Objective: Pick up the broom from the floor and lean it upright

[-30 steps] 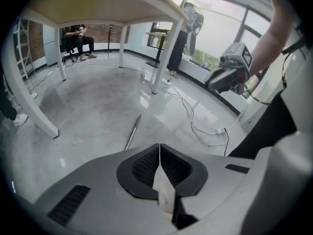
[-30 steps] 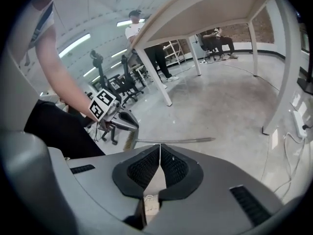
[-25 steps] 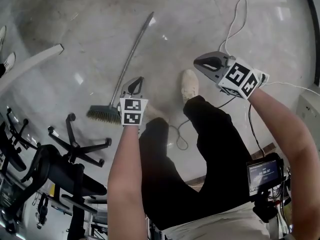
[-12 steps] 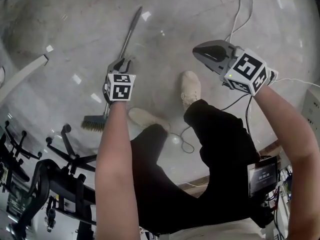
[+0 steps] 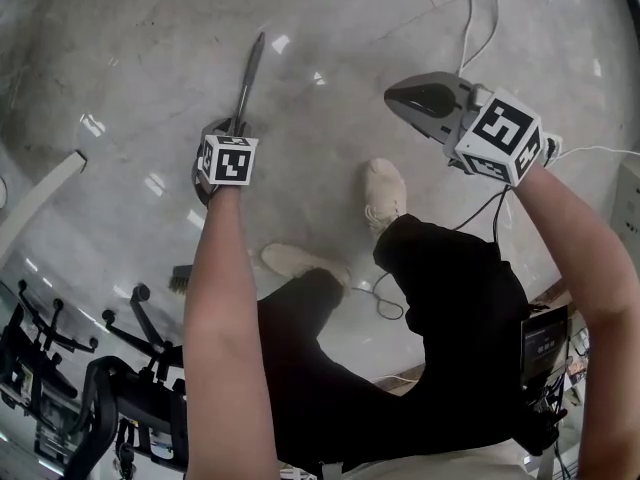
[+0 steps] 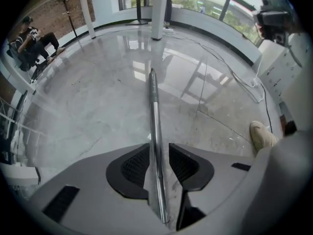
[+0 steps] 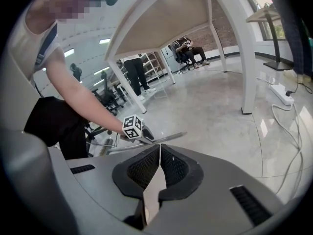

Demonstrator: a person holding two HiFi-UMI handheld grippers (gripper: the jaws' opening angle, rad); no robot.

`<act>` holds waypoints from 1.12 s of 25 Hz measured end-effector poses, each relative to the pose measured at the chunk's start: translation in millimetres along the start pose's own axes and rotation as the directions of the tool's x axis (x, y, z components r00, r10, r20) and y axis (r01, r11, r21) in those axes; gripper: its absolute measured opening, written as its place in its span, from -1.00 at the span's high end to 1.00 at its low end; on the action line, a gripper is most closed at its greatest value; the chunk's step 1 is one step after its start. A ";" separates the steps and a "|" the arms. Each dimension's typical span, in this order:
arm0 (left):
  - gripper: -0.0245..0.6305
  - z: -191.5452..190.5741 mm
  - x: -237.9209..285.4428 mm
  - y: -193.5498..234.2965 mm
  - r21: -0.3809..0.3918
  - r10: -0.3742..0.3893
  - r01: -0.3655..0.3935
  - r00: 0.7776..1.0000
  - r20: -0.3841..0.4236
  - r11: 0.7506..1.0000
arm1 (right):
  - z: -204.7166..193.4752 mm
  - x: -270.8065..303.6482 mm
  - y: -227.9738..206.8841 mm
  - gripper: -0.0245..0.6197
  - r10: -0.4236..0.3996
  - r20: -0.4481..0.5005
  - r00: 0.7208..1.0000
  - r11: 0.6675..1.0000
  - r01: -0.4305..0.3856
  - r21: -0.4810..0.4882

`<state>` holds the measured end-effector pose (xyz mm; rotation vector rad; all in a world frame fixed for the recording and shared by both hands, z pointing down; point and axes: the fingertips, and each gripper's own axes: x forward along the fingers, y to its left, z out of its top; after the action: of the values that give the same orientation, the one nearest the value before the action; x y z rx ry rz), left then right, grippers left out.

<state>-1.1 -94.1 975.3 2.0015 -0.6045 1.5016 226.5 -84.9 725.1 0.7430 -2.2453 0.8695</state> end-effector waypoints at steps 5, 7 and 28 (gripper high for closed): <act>0.56 -8.5 17.8 4.2 0.028 -0.015 0.016 0.998 -0.054 0.999 | 1.8 -1.9 -0.3 0.87 -0.004 0.006 1.000 1.000 0.004 -0.008; 0.56 -9.8 20.7 4.6 0.006 -0.018 0.019 0.998 -0.068 1.000 | 2.6 -2.9 -0.3 0.87 -0.003 0.003 1.000 1.000 0.003 -0.011; 0.70 -25.2 -258.1 -11.6 -0.068 0.040 -0.023 0.964 0.263 0.997 | 132.6 -55.8 168.0 0.87 0.135 -0.018 0.991 0.989 -0.135 -0.059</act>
<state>-81.4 -62.6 730.5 2.1677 -0.7862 1.2246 104.9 -61.0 541.9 0.5611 -2.3202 0.8631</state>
